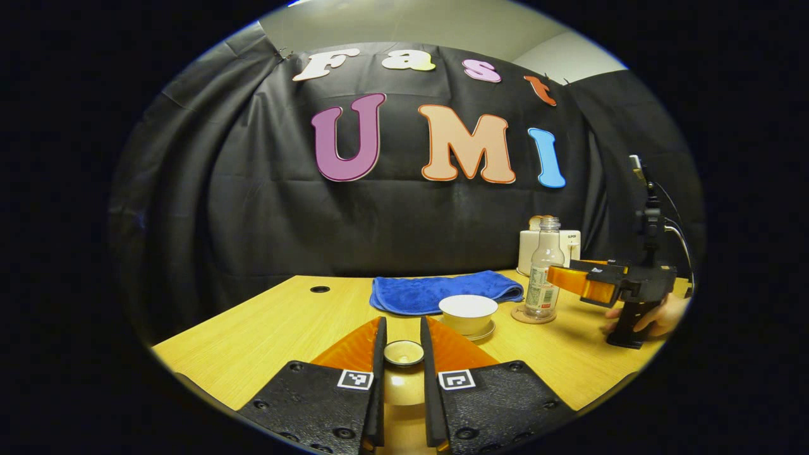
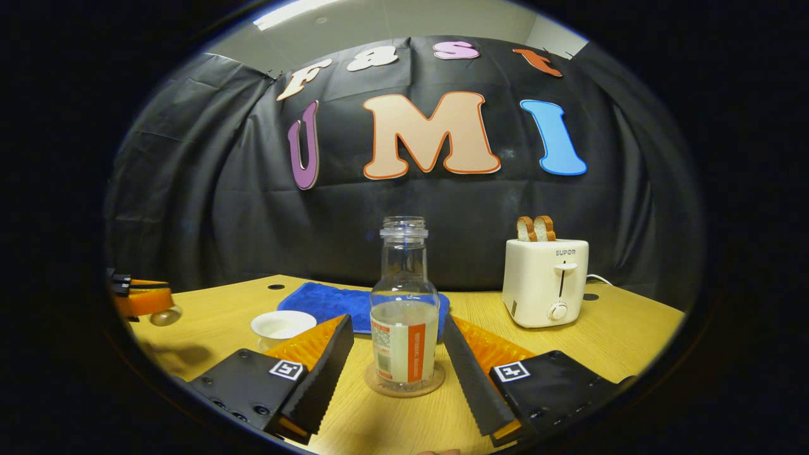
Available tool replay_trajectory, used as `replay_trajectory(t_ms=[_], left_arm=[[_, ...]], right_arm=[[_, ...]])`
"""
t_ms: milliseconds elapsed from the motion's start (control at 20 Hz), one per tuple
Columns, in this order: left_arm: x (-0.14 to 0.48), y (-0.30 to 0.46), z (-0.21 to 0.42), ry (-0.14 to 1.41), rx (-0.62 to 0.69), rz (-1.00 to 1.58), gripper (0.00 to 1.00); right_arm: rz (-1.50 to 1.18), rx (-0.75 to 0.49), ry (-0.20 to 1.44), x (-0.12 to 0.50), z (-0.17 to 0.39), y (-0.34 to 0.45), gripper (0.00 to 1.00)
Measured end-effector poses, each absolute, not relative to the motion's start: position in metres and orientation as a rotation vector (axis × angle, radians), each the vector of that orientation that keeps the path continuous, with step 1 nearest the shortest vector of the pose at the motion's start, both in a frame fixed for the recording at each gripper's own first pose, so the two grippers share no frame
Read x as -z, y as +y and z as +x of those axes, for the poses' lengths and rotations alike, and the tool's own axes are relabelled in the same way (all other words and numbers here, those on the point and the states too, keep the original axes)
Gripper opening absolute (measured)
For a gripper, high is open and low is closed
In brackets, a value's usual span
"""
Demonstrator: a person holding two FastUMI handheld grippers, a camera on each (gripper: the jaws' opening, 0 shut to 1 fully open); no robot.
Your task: Open the teacup lid with one hand, grasp the water bottle and pour water into the teacup with the other hand; after pouring, place the water bottle on the coaster and then close the teacup lid.
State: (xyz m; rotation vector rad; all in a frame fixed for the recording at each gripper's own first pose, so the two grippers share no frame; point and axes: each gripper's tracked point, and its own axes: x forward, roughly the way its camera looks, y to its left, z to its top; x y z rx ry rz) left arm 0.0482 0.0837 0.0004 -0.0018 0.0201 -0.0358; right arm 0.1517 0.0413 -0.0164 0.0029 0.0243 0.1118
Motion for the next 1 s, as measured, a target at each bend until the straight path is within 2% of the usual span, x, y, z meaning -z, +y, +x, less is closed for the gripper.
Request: replay_trajectory(t_ms=[50, 100, 150, 200, 250, 800, 850, 1000], left_arm=[[0.002, 0.078, 0.052, 0.023, 0.050, -0.001, 0.23], [0.001, 0.073, 0.058, 0.020, 0.063, -0.002, 0.23], [0.001, 0.068, 0.063, 0.017, 0.075, -0.004, 0.23], [0.001, 0.063, 0.071, 0.021, 0.086, -0.003, 0.23], [0.002, 0.058, 0.077, 0.021, 0.097, -0.002, 0.23], [0.003, 0.005, 0.156, 0.020, 0.156, 0.005, 0.23], [0.004, 0.003, 0.160, 0.022, 0.160, 0.006, 0.23], [0.007, -0.004, 0.171, 0.036, 0.176, 0.025, 0.23]], right_arm=[[0.003, -0.119, 0.024, 0.016, 0.143, 0.040, 0.87], [0.003, -0.127, 0.023, 0.015, 0.135, 0.038, 0.92], [0.004, -0.135, 0.023, 0.014, 0.128, 0.035, 0.87], [0.004, -0.149, 0.024, 0.014, 0.118, 0.033, 0.87], [0.004, -0.163, 0.024, 0.014, 0.112, 0.029, 0.92], [0.003, -0.163, 0.020, 0.006, 0.046, -0.037, 0.92], [0.004, -0.153, 0.017, 0.005, 0.040, -0.043, 0.87], [0.003, -0.143, 0.016, 0.005, 0.028, -0.051, 0.89]])
